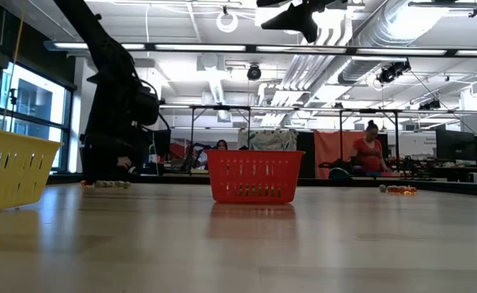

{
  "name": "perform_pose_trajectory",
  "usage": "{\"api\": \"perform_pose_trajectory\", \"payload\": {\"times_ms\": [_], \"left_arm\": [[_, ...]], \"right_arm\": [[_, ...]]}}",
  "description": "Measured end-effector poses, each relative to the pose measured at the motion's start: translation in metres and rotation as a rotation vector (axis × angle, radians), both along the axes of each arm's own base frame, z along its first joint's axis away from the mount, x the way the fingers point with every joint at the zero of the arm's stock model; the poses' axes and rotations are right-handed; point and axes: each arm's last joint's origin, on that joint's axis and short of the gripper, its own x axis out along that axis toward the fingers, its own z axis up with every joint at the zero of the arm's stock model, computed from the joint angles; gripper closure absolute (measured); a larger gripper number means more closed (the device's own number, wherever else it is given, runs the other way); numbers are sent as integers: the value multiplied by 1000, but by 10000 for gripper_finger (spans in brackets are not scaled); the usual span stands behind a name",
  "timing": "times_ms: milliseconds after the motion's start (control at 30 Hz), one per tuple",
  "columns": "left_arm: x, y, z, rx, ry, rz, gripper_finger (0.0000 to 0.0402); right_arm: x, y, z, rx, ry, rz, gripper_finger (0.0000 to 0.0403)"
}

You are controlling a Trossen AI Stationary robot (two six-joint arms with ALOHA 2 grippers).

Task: Sort Halloween decoration
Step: Put the orange pumpkin toy into the green bin

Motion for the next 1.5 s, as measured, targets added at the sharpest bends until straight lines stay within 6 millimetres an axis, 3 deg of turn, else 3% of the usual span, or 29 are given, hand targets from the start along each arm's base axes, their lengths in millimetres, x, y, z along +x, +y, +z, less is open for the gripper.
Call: {"api": "perform_pose_trajectory", "payload": {"times_ms": [1067, 1500], "left_arm": [[0, 2, 0, 9, -19, 81, 202], [2, 3, -15, -43, 27, 89, 202]], "right_arm": [[0, 0, 0, 0, 0, 0, 183], [0, 0, -1, 25, 11, -9, 183]]}}
